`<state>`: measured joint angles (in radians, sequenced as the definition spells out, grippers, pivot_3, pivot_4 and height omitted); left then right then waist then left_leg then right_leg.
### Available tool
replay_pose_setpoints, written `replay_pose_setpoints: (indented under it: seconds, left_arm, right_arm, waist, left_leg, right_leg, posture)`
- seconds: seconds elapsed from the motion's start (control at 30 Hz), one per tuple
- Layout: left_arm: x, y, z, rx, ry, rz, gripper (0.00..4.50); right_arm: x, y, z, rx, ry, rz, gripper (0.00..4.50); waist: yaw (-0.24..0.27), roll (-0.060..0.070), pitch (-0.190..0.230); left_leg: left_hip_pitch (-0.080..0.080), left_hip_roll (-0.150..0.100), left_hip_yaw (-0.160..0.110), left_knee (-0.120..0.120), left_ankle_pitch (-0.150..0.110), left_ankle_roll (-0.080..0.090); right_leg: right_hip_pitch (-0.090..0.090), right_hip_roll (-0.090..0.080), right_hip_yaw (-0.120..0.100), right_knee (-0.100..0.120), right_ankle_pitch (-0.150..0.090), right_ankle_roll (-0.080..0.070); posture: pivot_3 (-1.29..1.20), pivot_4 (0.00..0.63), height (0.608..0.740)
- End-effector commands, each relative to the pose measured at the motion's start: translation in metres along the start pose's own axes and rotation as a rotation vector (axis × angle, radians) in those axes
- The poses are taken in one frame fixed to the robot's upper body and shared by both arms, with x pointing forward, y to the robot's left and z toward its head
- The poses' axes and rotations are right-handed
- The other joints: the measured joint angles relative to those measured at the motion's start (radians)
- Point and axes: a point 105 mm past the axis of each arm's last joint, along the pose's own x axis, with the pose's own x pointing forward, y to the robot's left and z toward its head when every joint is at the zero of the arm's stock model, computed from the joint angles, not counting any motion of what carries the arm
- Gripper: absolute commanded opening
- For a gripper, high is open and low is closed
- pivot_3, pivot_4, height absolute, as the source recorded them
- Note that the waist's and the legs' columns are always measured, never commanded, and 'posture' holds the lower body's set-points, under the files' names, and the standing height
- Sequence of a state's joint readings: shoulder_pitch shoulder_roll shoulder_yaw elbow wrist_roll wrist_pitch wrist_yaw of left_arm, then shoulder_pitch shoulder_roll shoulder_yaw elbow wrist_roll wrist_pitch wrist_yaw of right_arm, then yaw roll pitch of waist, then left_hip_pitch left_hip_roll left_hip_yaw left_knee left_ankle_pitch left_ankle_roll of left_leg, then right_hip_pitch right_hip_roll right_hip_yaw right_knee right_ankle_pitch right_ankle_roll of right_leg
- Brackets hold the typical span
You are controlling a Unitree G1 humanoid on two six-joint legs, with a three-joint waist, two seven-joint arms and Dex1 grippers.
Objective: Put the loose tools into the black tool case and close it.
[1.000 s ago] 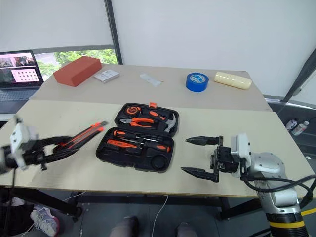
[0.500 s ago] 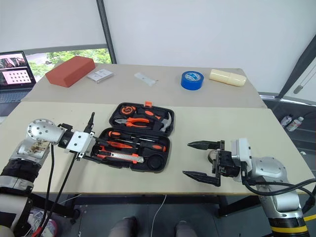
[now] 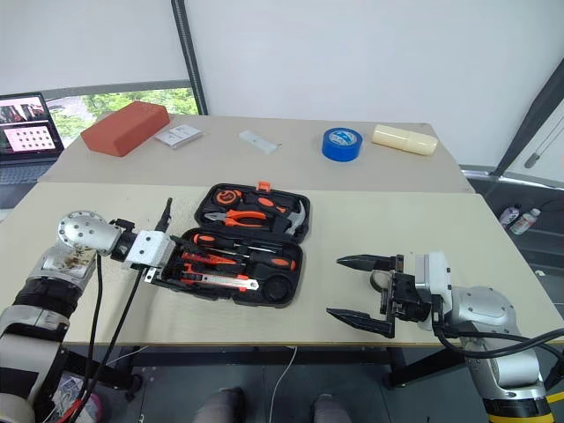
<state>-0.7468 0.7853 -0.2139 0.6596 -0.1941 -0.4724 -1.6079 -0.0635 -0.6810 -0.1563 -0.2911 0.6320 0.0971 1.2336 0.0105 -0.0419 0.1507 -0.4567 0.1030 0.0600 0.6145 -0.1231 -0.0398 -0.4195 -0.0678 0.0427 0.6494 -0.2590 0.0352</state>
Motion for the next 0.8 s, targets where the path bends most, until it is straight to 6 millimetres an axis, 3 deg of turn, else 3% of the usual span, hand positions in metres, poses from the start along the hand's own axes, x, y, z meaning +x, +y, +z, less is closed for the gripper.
replay_pose_setpoints:
  seconds: [0.03,0.13,0.23,0.43,0.47,0.57,0.7,0.8]
  left_arm:
    - [-0.020,0.018,0.017,-0.053,-0.141,0.127,4.38]
    - [-0.029,0.020,0.022,-0.134,-0.202,0.148,4.38]
    - [-0.026,0.018,0.028,-0.203,-0.302,0.168,3.70]
    - [0.018,0.003,0.025,-0.193,-0.309,0.200,1.60]
    - [0.022,0.004,0.024,-0.200,-0.303,0.209,0.90]
    - [0.032,0.000,0.014,-0.245,-0.252,0.211,0.07]
    - [0.041,-0.007,-0.012,-0.301,-0.111,0.207,0.02]
    - [0.048,-0.015,-0.012,-0.314,-0.113,0.140,0.02]
  right_arm:
    - [-0.010,-0.008,0.006,-0.020,0.008,-0.045,4.50]
    - [-0.017,-0.013,0.004,-0.008,0.018,-0.082,4.50]
    - [-0.026,-0.016,-0.001,0.011,0.031,-0.132,4.50]
    - [-0.028,-0.011,-0.006,0.023,0.032,-0.174,4.50]
    - [-0.028,-0.011,-0.006,0.025,0.033,-0.176,4.50]
    - [-0.027,-0.010,-0.007,0.028,0.033,-0.180,4.50]
    - [-0.025,-0.010,-0.007,0.031,0.032,-0.179,4.50]
    - [-0.025,-0.009,-0.007,0.035,0.032,-0.176,4.50]
  waist:
    - [0.001,0.000,0.000]
    - [0.001,0.000,0.000]
    - [0.001,0.000,0.000]
    - [0.003,0.001,0.000]
    - [0.003,0.001,0.000]
    - [0.002,0.000,0.000]
    - [0.001,0.001,0.000]
    - [0.002,0.001,-0.001]
  left_leg:
    - [0.000,0.000,0.000,0.000,0.000,0.000]
    - [0.000,0.000,0.000,0.001,0.000,0.000]
    - [0.000,0.000,0.000,0.001,0.000,0.000]
    - [0.000,0.000,0.000,0.002,0.000,0.000]
    - [0.000,0.000,-0.001,0.002,0.000,0.000]
    - [0.000,0.000,-0.003,0.003,0.002,0.000]
    - [0.001,0.000,-0.003,0.003,0.002,-0.001]
    - [0.002,0.000,-0.003,0.003,0.002,-0.001]
  right_leg:
    - [0.000,0.000,0.000,0.000,0.000,0.000]
    - [0.000,0.000,0.000,0.000,0.000,0.000]
    - [0.000,0.000,0.000,0.001,0.000,0.000]
    - [0.002,0.000,0.000,0.001,0.000,0.000]
    - [0.002,0.001,0.000,0.001,0.000,0.000]
    - [0.001,0.002,0.000,0.002,0.001,0.001]
    - [0.001,0.002,0.001,0.003,0.001,0.002]
    - [0.003,0.003,0.001,0.004,0.001,0.002]
  posture:
    - [0.00,0.150,0.740]
    - [0.00,0.150,0.740]
    - [0.00,0.150,0.740]
    - [0.00,0.150,0.740]
    - [0.00,0.150,0.740]
    - [0.00,0.150,0.740]
    - [0.00,0.150,0.740]
    - [0.00,0.150,0.740]
